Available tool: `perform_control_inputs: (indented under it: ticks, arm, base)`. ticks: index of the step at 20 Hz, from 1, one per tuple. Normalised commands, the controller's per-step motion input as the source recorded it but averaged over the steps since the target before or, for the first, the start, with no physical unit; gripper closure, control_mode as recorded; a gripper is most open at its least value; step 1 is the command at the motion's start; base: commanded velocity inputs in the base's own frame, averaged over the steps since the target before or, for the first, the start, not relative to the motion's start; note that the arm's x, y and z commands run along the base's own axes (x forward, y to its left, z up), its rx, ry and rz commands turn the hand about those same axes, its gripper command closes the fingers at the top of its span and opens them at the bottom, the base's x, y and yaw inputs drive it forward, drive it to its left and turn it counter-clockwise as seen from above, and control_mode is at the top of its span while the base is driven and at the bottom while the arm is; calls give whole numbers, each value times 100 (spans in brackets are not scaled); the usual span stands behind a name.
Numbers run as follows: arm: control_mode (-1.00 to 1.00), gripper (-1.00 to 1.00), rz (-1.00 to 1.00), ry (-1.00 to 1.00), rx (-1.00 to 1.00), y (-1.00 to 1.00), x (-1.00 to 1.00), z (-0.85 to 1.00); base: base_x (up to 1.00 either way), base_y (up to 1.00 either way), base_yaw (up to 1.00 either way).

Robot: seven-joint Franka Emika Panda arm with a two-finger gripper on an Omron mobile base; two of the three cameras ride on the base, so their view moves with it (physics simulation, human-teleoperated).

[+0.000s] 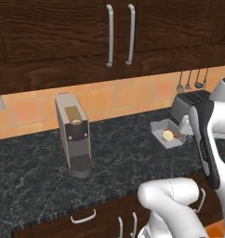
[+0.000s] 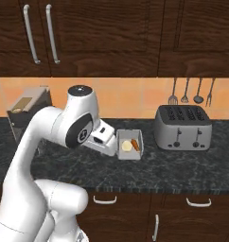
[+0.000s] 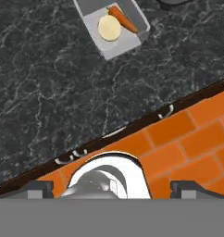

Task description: Take the meat container that has the steak and place it on the second highest rack of the freezer. Then take the vegetable container that has the mushroom and carrot and place it on the highest rack of the freezer.

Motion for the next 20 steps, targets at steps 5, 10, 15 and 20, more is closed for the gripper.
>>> perform_control_inputs:
  ticks: [5, 10, 15, 20]
  arm:
    - [-100, -100, -46, 14, 27, -85, 58, -57]
    - [-100, -100, -41, 1, 11, -31, 96, -80]
    - [-100, -100, -31, 13, 10, -7, 100, -49]
    - [-100, -100, -9, 2, 8, 4, 50, -41]
  base:
    - [0, 0, 0]
    - [0, 0, 0]
    - [0, 0, 0]
    - [0, 0, 0]
